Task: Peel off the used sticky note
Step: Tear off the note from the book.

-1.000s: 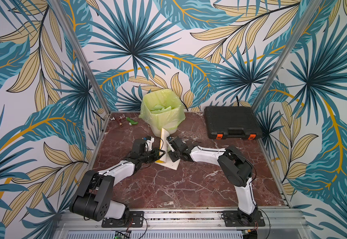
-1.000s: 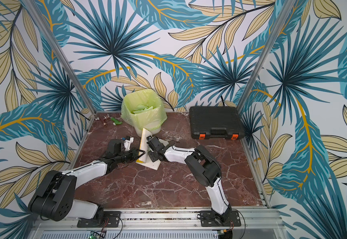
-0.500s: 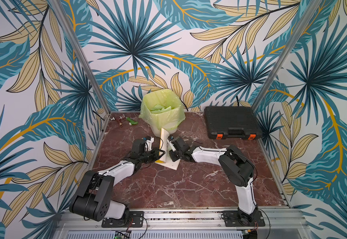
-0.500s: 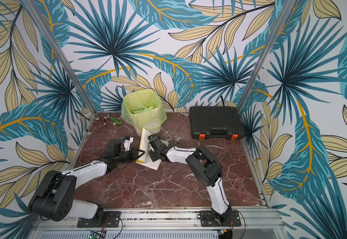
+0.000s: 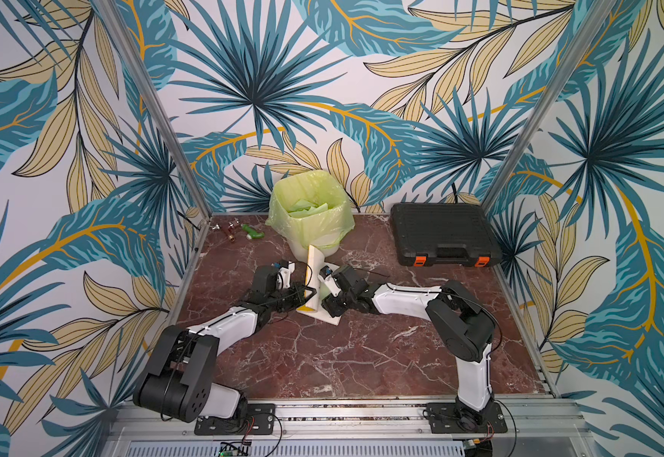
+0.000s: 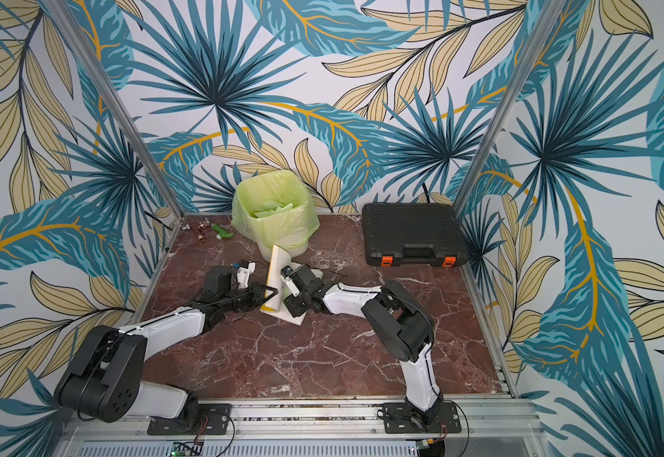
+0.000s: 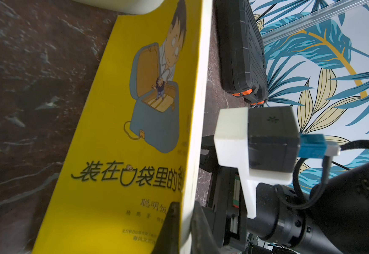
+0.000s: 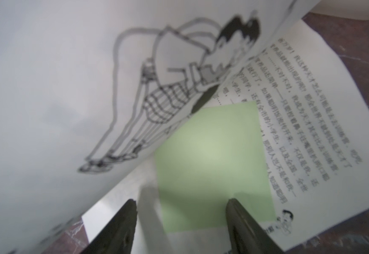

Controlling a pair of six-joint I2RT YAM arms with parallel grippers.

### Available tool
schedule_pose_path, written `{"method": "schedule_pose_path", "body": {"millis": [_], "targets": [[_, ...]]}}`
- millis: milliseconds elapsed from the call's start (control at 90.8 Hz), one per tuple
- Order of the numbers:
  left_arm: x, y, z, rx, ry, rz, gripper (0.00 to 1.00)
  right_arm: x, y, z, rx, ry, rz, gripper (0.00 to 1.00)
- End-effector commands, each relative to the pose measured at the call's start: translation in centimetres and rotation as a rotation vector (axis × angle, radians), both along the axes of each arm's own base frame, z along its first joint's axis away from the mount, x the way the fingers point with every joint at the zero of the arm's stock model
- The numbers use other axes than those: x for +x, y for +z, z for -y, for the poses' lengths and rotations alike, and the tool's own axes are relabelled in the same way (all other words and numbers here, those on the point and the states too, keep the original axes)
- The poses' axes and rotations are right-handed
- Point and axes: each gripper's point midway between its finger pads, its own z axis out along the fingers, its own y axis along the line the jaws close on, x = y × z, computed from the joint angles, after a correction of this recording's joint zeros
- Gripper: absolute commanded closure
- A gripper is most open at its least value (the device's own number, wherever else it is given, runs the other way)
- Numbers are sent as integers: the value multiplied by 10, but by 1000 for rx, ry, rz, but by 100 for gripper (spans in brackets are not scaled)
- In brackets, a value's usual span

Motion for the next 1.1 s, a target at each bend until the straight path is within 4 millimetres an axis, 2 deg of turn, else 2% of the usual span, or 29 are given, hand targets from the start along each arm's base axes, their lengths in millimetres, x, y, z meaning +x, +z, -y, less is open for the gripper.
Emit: {"method": "schedule_pose_path", "body": {"millis": [0, 99, 242, 352, 562, 683, 793, 892, 958, 1091], "targets": [[0, -9, -5, 8, 12, -24, 100, -62, -96, 80, -355, -52, -284, 39], [0, -9, -6, 8, 15, -27, 100, -61, -105, 94, -430, -83, -278, 47], [1, -8, -8, 8, 21, -25, 100, -60, -113, 101, -467, -107, -284, 60], [0, -6, -9, 10, 26, -22, 100, -58, -112, 98, -448, -122, -282, 69], [-1, -6, -10, 12, 29, -22, 100, -50, -101, 83, -341, -142, -287, 79], [-1, -7, -10, 14, 31, -22, 100, -40, -83, 66, -219, -154, -285, 88], [-2, -9, -11, 16, 32, -25, 100, -23, -60, 54, -113, -174, -270, 100], [-4, -11, -11, 19, 31, -29, 100, -14, -44, 49, -35, -193, -280, 100], [-4, -13, -12, 30, 32, -30, 100, -1, -29, 42, 57, -208, -264, 100], [-7, -16, -15, 57, 29, -33, 100, 18, -9, 46, 230, -283, -303, 100]]}}
